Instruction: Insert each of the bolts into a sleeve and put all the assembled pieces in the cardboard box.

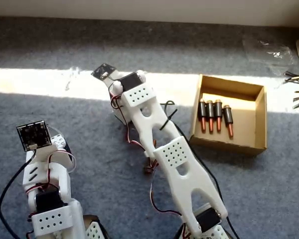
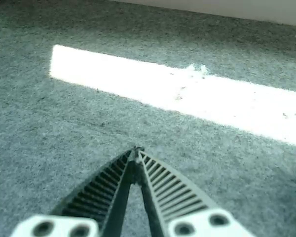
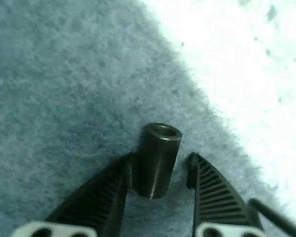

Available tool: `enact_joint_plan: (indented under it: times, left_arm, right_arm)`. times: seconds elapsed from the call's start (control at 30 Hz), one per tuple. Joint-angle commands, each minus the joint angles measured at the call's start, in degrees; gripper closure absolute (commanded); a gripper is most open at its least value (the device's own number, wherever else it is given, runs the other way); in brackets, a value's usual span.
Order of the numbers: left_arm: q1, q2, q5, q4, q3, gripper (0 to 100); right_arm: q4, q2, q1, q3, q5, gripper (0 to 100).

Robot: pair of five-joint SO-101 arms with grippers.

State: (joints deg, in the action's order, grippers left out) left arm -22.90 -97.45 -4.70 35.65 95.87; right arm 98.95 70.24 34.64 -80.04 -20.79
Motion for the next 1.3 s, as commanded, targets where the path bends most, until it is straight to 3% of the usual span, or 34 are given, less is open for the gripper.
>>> enact_joint_plan:
  times: [0.0,0.3,0.53,1.07,1.27]
  left_arm:
    - [1.01,-0.75,0.18,-1.32,-0.13,99]
    - [1.01,-0.75,0.18,-1.32,-0.13,99]
    - [1.01,-0.75,0.18,-1.32,-0.13,99]
    - [1.01,-0.75,0.18,-3.78,1.63,99]
    - [1.10,-0.75,0.18,-3.78,1.63,99]
  right_arm:
    - [-1.80,-3.56,-0.92,-0.31,-0.53,83.5]
    - [-1.71,-3.56,-0.84,0.04,-2.20,85.1]
    - [-1.10,-4.00,-0.84,-0.31,-2.11,99.8]
    - [2.15,-4.88,-0.75,-20.00,-1.93,99.5]
    - [2.24,-15.78,-0.75,-13.14,-1.85,99.5]
